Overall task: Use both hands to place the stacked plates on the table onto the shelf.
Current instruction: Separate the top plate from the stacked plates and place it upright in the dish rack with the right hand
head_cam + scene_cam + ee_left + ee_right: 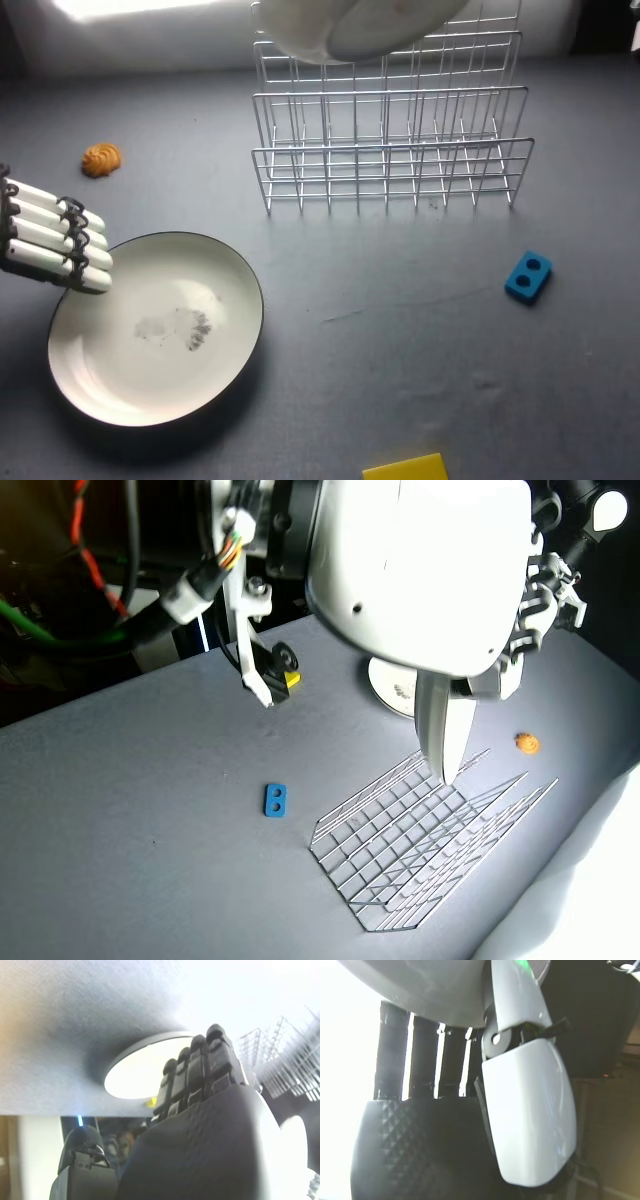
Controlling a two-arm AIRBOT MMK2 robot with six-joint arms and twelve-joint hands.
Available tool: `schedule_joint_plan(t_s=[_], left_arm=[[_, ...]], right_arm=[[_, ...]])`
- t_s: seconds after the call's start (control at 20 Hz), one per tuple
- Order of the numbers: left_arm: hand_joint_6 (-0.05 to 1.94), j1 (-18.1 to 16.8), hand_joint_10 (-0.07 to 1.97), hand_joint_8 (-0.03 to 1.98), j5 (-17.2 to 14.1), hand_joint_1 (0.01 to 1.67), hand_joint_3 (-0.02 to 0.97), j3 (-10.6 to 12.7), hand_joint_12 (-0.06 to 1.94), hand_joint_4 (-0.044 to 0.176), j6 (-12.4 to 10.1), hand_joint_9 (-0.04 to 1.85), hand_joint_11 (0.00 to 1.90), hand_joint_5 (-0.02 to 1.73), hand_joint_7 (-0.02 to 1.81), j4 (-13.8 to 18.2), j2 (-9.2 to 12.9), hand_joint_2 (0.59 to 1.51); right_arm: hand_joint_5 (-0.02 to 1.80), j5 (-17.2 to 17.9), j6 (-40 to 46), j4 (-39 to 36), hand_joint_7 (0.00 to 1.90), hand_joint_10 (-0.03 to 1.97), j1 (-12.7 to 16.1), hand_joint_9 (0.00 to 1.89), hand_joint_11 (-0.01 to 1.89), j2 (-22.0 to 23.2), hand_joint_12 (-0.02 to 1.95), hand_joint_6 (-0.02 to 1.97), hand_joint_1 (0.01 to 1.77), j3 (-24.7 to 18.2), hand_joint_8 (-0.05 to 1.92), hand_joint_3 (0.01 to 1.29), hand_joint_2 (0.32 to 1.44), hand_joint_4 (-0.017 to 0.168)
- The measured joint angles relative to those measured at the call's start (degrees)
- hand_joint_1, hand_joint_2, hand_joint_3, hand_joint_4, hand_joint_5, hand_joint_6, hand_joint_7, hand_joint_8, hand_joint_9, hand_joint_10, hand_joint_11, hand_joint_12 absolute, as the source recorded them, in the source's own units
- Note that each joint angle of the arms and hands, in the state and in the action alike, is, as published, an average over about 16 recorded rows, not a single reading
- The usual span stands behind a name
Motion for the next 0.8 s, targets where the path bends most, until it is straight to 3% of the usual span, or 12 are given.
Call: schedule_joint_plan(t_s=[0.5, 0.8], left_arm=[[0.01, 1.1, 0.00, -0.01, 0.4, 0.01, 0.017, -0.2, 0.01, 0.001, -0.1, 0.01, 0.01, 0.02, 0.02, -0.4, -0.3, 1.083], [0.01, 1.8, -0.01, -0.01, 1.2, 0.01, 0.017, -0.2, 0.01, 0.000, 0.1, 0.00, 0.02, 0.02, 0.02, -0.9, -0.6, 1.083]], right_arm=[[0.93, -3.3, 1.9, 1.8, 1.12, 0.76, -1.6, 1.10, 0.94, -1.5, 1.03, 0.92, 1.36, 4.7, 0.72, 0.01, 0.99, -0.008], [0.92, -4.1, 2.8, 2.4, 1.12, 0.94, -3.6, 1.06, 0.93, -4.5, 1.05, 0.92, 1.36, 8.4, 0.71, 0.01, 0.99, -0.008]])
